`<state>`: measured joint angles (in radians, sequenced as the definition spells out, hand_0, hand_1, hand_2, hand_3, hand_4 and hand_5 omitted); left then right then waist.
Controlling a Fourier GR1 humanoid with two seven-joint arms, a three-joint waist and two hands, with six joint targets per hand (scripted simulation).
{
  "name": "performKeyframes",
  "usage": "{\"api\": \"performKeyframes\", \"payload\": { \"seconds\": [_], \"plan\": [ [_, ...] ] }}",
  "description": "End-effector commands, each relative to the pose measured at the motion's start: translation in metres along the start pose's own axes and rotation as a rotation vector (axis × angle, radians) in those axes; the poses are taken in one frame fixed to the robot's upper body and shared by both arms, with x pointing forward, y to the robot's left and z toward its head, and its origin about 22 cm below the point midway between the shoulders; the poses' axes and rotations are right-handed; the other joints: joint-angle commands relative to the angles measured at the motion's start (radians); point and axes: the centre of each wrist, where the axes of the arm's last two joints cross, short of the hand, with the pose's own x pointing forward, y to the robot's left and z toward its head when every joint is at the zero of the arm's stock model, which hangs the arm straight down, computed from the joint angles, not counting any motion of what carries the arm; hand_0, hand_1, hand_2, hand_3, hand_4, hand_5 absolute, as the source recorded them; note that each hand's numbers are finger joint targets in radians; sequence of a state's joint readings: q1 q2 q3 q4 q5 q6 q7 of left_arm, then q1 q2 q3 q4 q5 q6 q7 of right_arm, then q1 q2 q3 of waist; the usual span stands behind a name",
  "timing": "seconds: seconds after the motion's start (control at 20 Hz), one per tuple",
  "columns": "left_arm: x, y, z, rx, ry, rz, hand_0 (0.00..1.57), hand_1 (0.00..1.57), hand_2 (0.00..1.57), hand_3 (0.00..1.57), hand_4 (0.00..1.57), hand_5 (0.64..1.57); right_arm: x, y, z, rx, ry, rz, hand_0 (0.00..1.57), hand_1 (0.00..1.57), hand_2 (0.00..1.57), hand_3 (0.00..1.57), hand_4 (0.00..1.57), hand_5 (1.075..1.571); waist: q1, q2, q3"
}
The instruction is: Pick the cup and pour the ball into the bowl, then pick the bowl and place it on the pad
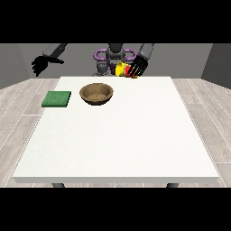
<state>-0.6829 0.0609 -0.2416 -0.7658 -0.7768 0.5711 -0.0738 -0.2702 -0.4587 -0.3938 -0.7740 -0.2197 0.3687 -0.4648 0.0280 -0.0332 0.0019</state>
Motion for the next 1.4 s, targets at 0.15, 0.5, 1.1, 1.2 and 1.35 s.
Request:
{"api": "performKeyframes", "payload": {
  "seconds": [0.15,0.5,1.1,1.2,1.35],
  "plan": [
    [0.028,-0.005,0.001,-0.033,-0.041,-0.131,1.28,1.28,1.57,1.57,1.00,1.569,-0.018,0.011,0.006,-0.031,0.036,-0.009,0.00,0.00,0.00,0.00,0.00,1.552,0.011,-0.036,-0.0015],
    [0.084,-0.012,-0.010,-0.013,-0.065,-0.308,0.58,0.58,1.57,1.54,0.88,1.571,0.003,-0.002,-0.014,0.060,0.014,0.005,0.00,0.00,0.00,0.00,0.00,1.548,-0.064,0.010,-0.0012],
    [0.136,-0.018,0.014,0.008,-0.335,-0.553,0.38,0.38,1.57,1.57,0.84,1.569,0.035,0.011,-0.060,0.027,-0.081,-0.004,0.00,0.00,0.00,0.27,0.00,1.528,-0.005,0.106,-0.0008],
    [0.123,-0.034,0.030,-0.044,-0.310,-0.607,0.00,0.00,1.57,1.57,0.88,1.556,0.038,0.040,-0.076,0.072,-0.044,-0.014,0.00,0.00,0.00,0.22,0.00,1.527,-0.059,0.076,-0.0016],
    [0.130,-0.029,0.020,-0.116,-0.369,-0.704,0.05,0.05,1.57,1.57,1.09,1.495,0.029,0.040,-0.070,0.073,-0.040,-0.025,0.00,0.00,0.00,0.28,0.00,1.523,-0.056,0.074,-0.0013]
  ]
}}
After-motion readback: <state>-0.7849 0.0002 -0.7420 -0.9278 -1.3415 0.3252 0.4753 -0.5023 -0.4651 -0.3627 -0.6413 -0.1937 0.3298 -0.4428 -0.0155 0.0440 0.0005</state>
